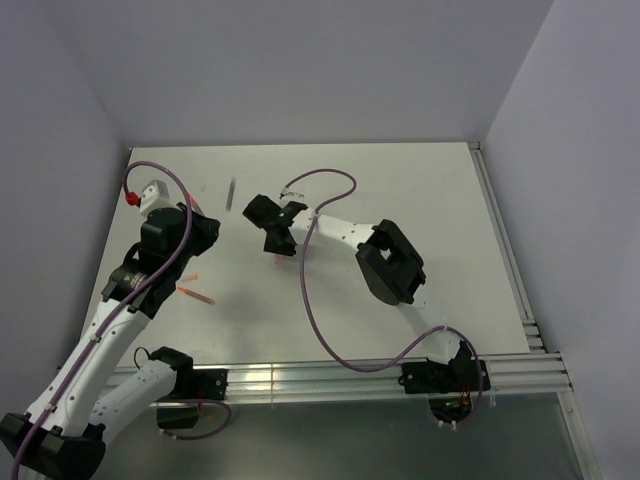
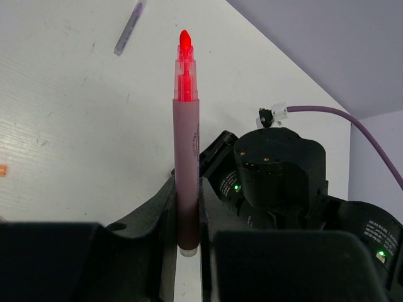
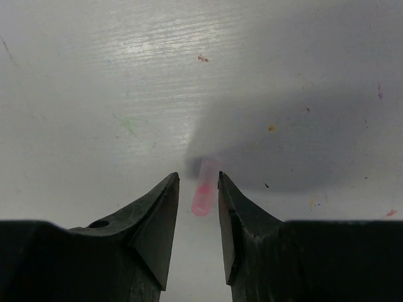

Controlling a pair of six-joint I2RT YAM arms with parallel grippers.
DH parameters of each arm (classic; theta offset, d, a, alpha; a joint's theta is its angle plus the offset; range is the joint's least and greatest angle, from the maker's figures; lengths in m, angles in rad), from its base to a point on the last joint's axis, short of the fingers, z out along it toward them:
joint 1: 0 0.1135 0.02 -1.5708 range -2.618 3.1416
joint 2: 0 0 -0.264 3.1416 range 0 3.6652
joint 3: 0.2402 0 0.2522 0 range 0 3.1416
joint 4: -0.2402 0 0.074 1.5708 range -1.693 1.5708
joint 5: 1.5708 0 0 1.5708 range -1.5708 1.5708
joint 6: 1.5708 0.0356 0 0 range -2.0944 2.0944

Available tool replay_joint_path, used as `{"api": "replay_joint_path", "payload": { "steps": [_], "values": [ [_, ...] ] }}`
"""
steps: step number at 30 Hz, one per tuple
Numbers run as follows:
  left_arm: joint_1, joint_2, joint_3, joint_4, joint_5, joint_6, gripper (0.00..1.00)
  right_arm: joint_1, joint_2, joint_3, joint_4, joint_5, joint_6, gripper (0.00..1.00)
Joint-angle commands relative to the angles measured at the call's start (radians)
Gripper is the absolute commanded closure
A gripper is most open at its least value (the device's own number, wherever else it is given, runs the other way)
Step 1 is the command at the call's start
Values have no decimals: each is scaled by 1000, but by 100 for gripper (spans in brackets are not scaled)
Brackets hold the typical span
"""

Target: Insert the pens into the pen caps

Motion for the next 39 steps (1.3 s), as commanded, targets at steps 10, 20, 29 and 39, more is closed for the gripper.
{"api": "replay_joint_path", "payload": {
  "steps": [10,20,29,39],
  "values": [
    [26,-16,18,19,50,25,100,10,33,37,-36,47,12,61],
    [38,-8,20,26,66,25,100,22,59,49,-57,70,-31,62],
    [43,1,17,28,78,16,100,35,57,-6,-22,54,-51,64],
    [44,7,8,37,83,13,100,36,68,-18,2,39,-69,70]
  ]
}}
